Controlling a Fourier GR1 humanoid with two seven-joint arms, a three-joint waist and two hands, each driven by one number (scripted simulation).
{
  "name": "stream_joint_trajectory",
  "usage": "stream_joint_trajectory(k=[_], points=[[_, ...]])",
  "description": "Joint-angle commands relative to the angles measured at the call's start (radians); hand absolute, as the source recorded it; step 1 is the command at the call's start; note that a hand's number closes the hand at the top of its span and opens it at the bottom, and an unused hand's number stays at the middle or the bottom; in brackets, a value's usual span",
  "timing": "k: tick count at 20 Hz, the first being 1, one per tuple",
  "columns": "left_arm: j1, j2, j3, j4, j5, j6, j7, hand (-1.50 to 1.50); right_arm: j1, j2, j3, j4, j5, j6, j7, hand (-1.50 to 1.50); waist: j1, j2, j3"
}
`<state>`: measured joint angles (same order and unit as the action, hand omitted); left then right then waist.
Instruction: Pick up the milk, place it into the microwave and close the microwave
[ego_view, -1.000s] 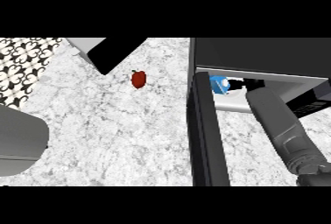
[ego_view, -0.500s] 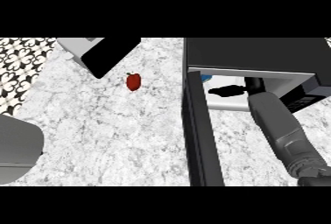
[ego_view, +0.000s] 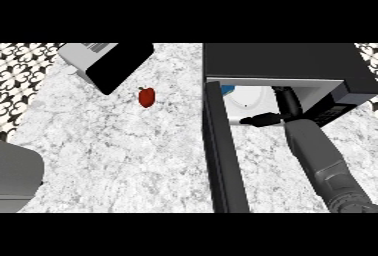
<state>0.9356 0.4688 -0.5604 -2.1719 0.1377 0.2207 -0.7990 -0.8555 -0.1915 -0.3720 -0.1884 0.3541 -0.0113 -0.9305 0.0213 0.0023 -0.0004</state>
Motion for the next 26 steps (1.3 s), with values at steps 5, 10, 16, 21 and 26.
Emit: stream_joint_trajectory(k=[5, 10, 16, 21, 26], points=[[-0.182, -0.059, -0.098, -0.040, -0.103, 0.055, 0.250, -1.50, 0.141, 0.027, 0.023, -0.089, -0.028, 0.099, -0.044, -1.50, -0.055, -0.008, 0.000], [-0.251, -0.110, -0.124, 0.039, -0.117, 0.049, 0.289, -1.50, 0.275, 0.011, 0.060, -0.162, -0.028, 0.192, -0.059, -1.50, -0.081, -0.015, -0.001], [-0.364, -0.120, -0.179, 0.061, -0.208, 0.033, 0.451, 1.50, 0.451, -0.012, 0.079, -0.307, -0.069, 0.297, -0.115, -1.50, -0.082, -0.014, -0.001], [-0.537, -0.213, -0.141, 0.183, -0.224, 0.034, 0.551, 1.50, 0.585, -0.061, 0.094, -0.490, -0.126, 0.384, -0.069, -1.50, -0.099, -0.016, -0.003], [-0.721, -0.302, -0.148, 0.289, -0.293, 0.020, 0.707, 1.50, 0.766, -0.062, 0.105, -0.722, -0.182, 0.357, -0.017, -1.50, -0.089, -0.011, -0.002]])
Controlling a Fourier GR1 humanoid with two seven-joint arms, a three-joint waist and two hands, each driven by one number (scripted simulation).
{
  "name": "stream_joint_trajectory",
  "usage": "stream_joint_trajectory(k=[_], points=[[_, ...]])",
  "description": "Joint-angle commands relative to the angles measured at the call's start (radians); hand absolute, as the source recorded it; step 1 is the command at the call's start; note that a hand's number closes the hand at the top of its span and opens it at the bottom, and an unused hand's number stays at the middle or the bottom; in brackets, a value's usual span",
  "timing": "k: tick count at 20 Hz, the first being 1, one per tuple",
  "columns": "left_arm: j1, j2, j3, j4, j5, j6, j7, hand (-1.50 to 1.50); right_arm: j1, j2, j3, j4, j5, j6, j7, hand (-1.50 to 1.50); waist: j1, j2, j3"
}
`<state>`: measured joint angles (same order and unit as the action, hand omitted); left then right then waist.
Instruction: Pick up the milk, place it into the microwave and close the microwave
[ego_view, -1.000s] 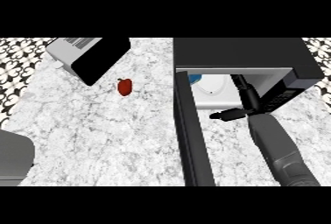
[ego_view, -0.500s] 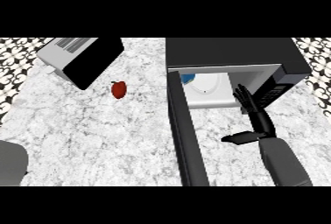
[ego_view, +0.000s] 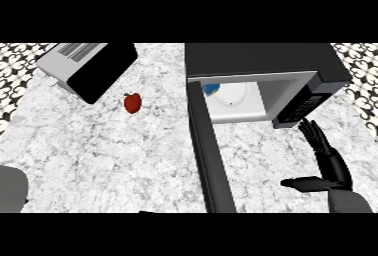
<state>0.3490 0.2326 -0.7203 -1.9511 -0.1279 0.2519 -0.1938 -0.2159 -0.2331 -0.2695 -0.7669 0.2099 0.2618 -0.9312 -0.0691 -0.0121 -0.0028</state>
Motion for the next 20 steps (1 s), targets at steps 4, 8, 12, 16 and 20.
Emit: stream_joint_trajectory(k=[4, 8, 12, 16, 20], points=[[-0.255, -0.079, 0.005, 0.196, -0.021, -0.101, 0.159, 1.50, 0.225, -0.090, -0.027, -0.294, -0.115, 0.144, 0.040, -1.50, 0.004, 0.007, 0.000], [-0.452, -0.199, -0.022, 0.422, -0.050, -0.165, 0.256, 1.50, 0.273, -0.078, -0.015, -0.367, -0.131, 0.107, 0.058, -1.50, 0.000, 0.013, 0.001], [-0.535, -0.229, -0.080, 0.641, 0.014, -0.107, 0.143, 1.50, 0.404, -0.132, -0.043, -0.452, -0.184, 0.155, 0.006, -1.50, 0.016, 0.014, 0.001], [-0.660, -0.231, -0.167, 0.781, 0.116, -0.077, 0.043, 1.50, 0.384, -0.131, -0.029, -0.515, -0.256, 0.190, 0.061, -1.50, 0.007, 0.019, 0.000], [-0.717, -0.232, -0.285, 0.832, 0.238, 0.019, 0.028, 1.50, 0.390, -0.182, -0.041, -0.558, -0.331, 0.243, 0.080, -1.50, -0.019, 0.023, 0.000]])
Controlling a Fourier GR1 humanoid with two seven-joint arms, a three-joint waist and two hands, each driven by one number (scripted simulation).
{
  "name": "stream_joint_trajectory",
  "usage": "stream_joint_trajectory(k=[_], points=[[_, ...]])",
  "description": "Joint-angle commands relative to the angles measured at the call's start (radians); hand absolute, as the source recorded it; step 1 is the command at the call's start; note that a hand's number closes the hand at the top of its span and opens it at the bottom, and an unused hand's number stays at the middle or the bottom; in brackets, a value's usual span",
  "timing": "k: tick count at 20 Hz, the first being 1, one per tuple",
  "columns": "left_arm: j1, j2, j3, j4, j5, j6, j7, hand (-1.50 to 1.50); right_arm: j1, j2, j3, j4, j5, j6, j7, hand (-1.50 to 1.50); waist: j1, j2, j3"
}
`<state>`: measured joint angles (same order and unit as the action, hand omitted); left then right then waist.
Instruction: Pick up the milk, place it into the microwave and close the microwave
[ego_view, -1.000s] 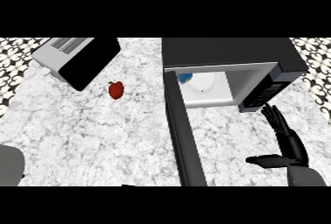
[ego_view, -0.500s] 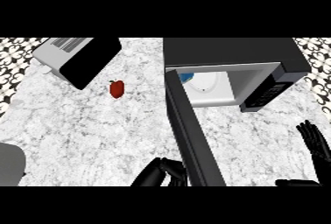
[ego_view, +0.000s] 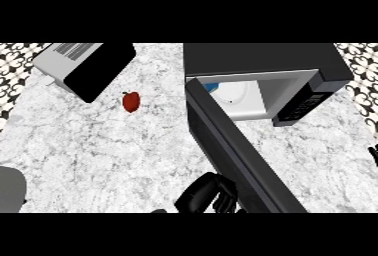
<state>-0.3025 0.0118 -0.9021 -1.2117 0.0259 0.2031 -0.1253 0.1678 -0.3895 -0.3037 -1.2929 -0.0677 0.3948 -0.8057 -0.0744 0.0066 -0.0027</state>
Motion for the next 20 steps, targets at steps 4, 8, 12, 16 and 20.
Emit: stream_joint_trajectory(k=[4, 8, 12, 16, 20], points=[[-0.113, -0.011, -0.144, 0.110, 0.122, 0.198, 0.030, 1.50, 0.012, -0.062, 0.008, -0.103, -0.117, 0.156, -0.019, -1.50, -0.048, 0.003, -0.001], [-0.174, -0.012, -0.137, 0.132, 0.179, 0.289, 0.008, 1.50, -0.010, -0.095, -0.002, -0.180, -0.135, 0.107, 0.008, -1.50, -0.078, 0.007, -0.003], [-0.226, -0.012, -0.135, 0.134, 0.221, 0.363, 0.000, 1.50, -0.032, -0.113, 0.035, -0.211, -0.191, 0.146, 0.063, -1.50, -0.100, 0.015, -0.004], [-0.258, -0.012, -0.095, 0.106, 0.295, 0.432, -0.049, 1.50, -0.048, -0.146, 0.040, -0.240, -0.234, 0.155, 0.107, -1.50, -0.124, 0.023, -0.007], [-0.299, -0.012, -0.017, 0.103, 0.361, 0.482, -0.132, 1.50, -0.062, -0.153, 0.050, -0.281, -0.265, 0.139, 0.144, -1.50, -0.148, 0.034, -0.011]])
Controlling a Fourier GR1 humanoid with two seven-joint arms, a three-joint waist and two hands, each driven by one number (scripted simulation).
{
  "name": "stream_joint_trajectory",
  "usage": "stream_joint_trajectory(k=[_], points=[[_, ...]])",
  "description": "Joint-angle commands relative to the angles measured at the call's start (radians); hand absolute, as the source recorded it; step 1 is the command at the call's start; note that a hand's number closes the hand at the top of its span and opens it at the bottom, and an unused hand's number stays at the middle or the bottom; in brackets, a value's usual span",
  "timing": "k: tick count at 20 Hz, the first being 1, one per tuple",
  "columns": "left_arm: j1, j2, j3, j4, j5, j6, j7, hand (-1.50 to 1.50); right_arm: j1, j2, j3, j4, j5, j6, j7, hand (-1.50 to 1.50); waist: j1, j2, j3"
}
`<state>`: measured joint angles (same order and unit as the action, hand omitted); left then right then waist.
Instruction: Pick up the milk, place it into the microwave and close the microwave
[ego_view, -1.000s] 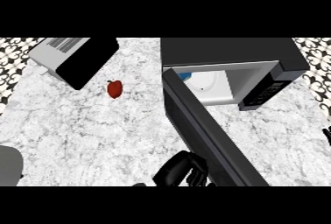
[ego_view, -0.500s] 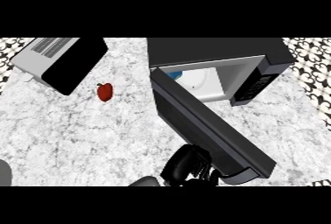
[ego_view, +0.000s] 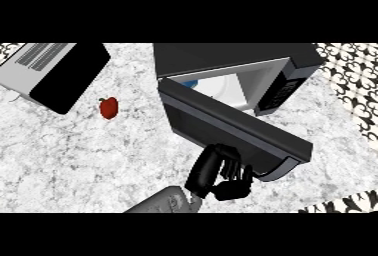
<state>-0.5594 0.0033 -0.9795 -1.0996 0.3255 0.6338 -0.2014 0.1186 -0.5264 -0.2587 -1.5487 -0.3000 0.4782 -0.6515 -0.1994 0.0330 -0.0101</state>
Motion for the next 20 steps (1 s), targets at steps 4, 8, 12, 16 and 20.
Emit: stream_joint_trajectory(k=[4, 8, 12, 16, 20], points=[[-0.094, -0.003, 0.080, 0.008, 0.124, 0.071, -0.081, 1.50, -0.031, -0.032, 0.021, -0.053, -0.082, 0.074, 0.033, -1.50, -0.052, 0.017, -0.001], [-0.139, -0.003, 0.125, 0.036, 0.205, 0.076, -0.102, 1.50, -0.046, -0.067, 0.012, -0.068, -0.119, 0.087, 0.066, -1.50, -0.069, 0.023, 0.001], [-0.200, -0.003, 0.167, 0.094, 0.263, 0.079, -0.101, 1.50, -0.052, -0.095, 0.011, -0.078, -0.143, 0.102, 0.093, -1.50, -0.094, 0.033, 0.003], [-0.257, -0.003, 0.202, 0.150, 0.309, 0.075, -0.124, 1.50, -0.077, -0.127, -0.001, -0.086, -0.165, 0.098, 0.128, -1.50, -0.098, 0.038, 0.003], [-0.309, -0.003, 0.248, 0.188, 0.361, 0.047, -0.159, 1.50, -0.100, -0.136, -0.007, -0.083, -0.190, 0.102, 0.138, -1.50, -0.102, 0.049, 0.004]])
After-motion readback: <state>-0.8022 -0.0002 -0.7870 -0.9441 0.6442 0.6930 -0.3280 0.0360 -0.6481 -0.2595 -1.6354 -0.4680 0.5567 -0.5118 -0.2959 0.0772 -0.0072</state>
